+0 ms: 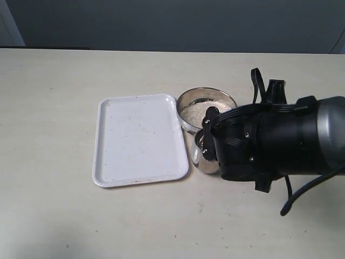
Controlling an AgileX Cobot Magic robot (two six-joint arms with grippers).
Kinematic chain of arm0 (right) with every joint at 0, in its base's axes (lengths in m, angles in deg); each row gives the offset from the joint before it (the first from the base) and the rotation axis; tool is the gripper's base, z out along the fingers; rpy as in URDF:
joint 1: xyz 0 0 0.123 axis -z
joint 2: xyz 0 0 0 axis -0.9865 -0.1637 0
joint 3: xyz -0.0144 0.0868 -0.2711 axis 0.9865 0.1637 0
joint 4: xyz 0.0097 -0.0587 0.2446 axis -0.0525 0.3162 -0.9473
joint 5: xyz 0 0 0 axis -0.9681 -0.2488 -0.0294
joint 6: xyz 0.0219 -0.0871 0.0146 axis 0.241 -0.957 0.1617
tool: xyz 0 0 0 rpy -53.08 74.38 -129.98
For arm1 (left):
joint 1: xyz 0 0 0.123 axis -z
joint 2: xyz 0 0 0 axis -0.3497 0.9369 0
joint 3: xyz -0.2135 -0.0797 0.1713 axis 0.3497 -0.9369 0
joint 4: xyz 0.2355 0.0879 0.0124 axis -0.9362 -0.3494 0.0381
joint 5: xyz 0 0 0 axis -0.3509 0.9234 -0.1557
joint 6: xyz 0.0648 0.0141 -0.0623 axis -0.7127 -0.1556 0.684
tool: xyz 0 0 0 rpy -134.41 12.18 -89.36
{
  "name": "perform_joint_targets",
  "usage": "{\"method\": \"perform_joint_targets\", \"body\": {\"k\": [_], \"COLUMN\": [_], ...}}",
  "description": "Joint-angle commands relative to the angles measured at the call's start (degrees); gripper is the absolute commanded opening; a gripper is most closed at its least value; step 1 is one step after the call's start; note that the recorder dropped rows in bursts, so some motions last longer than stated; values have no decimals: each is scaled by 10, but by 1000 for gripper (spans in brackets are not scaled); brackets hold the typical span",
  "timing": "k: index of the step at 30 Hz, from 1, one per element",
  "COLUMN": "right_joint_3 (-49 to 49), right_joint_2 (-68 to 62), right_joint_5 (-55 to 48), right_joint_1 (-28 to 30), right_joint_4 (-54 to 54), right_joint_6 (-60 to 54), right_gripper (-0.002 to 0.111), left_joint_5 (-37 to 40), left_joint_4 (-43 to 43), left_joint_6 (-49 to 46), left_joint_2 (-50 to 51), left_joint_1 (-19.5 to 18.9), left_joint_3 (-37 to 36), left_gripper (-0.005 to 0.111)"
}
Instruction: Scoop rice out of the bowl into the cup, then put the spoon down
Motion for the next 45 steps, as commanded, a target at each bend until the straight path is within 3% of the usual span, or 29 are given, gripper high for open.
{"method": "perform_joint_targets", "body": {"k": [1, 27, 45], "right_joint_3": [3, 41, 68], "right_joint_2": [5, 5, 6], "right_joint_5": [-2, -40, -32], "right_joint_1": [-5, -77, -77], "right_joint_4": [-16, 87, 105], "right_joint_6": [-10, 31, 30], "right_gripper": [-1, -1, -1], "left_joint_5": [-5, -5, -7], "left_joint_4": [0, 0, 0], "left_joint_6": [4, 4, 4], "left_joint_2": [1, 1, 1], "left_joint_1": [1, 1, 1], "left_joint_3": [5, 5, 5], "left_gripper": [1, 1, 1]}}
